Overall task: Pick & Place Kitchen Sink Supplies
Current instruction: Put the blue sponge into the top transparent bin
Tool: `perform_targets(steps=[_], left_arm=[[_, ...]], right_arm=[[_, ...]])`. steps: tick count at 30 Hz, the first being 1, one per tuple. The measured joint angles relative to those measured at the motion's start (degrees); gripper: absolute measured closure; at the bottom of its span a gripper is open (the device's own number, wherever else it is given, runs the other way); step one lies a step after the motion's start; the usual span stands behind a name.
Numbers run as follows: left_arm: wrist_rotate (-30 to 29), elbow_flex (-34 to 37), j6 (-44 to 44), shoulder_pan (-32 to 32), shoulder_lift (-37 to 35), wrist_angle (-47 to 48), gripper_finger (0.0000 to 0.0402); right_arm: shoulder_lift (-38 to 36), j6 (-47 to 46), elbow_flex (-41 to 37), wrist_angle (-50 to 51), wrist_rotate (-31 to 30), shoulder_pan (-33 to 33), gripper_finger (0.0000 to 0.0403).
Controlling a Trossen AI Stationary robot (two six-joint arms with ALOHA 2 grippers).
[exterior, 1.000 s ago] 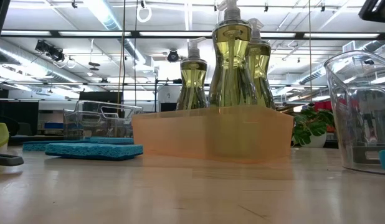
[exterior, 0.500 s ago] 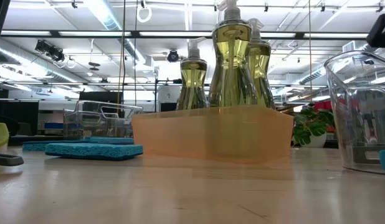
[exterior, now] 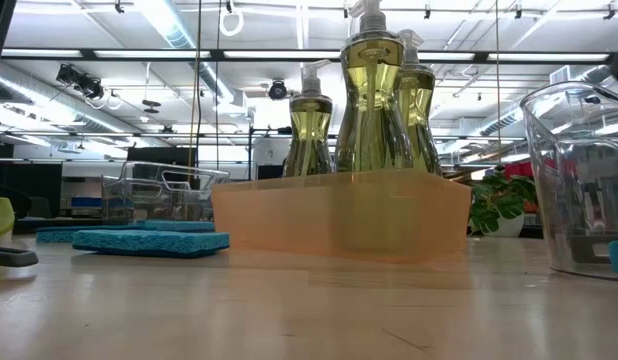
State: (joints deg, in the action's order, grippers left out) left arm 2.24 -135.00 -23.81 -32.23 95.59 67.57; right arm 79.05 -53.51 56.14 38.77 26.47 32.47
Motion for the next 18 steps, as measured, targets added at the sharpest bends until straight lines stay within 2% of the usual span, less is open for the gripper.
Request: perform_targets(steps=[6,13,18], left_arm=[[0.00,0.00,0.00,0.00,0.00,0.00,0.0154],[-0.02,0.00,0.00,0.00,0.00,0.00,0.0154],[-0.02,0.00,0.01,0.00,0.00,-0.01,0.0154]], right_arm=[[0.00,0.87,0.00,0.90,-0.08,0.00,0.0200],[0.00,3.59,0.00,3.25,-0.03,0.00,0.0190],[-0.02,3.64,0.00,2.40,6.37,-0.02,0.0190]])
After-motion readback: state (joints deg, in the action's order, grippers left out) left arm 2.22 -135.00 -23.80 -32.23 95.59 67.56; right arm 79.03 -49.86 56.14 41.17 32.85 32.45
